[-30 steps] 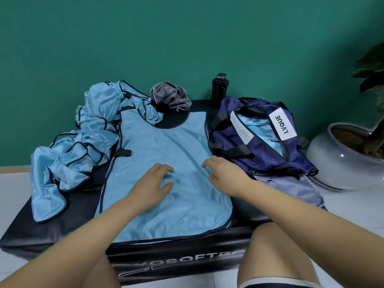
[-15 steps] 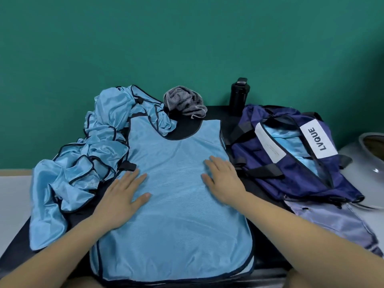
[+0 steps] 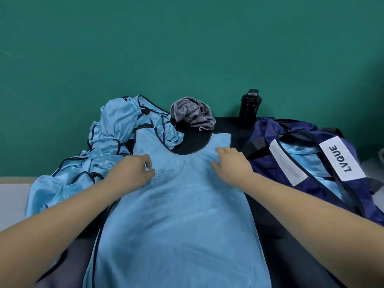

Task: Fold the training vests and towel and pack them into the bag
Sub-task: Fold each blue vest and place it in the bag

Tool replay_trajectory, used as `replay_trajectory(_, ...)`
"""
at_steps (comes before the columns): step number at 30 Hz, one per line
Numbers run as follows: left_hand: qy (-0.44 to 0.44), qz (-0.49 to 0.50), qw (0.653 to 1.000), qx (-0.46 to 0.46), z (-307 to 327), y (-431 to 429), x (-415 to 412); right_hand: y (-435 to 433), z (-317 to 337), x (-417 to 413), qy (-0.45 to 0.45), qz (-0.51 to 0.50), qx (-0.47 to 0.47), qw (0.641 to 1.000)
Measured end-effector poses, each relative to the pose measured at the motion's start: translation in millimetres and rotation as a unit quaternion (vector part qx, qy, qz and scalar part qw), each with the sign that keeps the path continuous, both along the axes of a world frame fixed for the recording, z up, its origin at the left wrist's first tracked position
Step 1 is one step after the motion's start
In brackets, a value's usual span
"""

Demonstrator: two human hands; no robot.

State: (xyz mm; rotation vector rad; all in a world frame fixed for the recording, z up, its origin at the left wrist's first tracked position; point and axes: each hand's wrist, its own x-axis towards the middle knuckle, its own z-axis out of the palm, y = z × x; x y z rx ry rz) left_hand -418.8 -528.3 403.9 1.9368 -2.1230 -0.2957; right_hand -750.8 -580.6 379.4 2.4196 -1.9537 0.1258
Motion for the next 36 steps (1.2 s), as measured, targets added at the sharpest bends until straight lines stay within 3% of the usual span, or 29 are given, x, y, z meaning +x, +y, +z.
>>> replay_trajectory(4, -0.005, 0.011, 0.998, -0.063, 16, -62, 4, -62, 17, -2, -0.014, -0.016, 0.023, 1.000)
replay_trajectory(10, 0.013, 0.037, 0.998, -0.050, 10, -139, 28, -139, 14, -11, 0.008, -0.028, 0.056, 0.998)
replay_trajectory(20, -0.091, 0.035, 0.994, -0.049, -7, -214, 57, -200, -12, -16, 0.004, -0.059, 0.077, 0.995)
replay_trajectory(24, -0.100, 0.036, 0.994, 0.024, -11, -223, 56, -205, -15, -16, -0.018, -0.080, 0.070, 0.994)
replay_trajectory(29, -0.104, 0.061, 0.992, 0.019, 6, -217, 55, -195, 2, -14, -0.053, -0.085, 0.060, 0.993)
replay_trajectory(36, -0.004, 0.053, 0.999, -0.012, 69, -166, 52, -144, 62, -19, -0.150, -0.019, 0.027, 0.988)
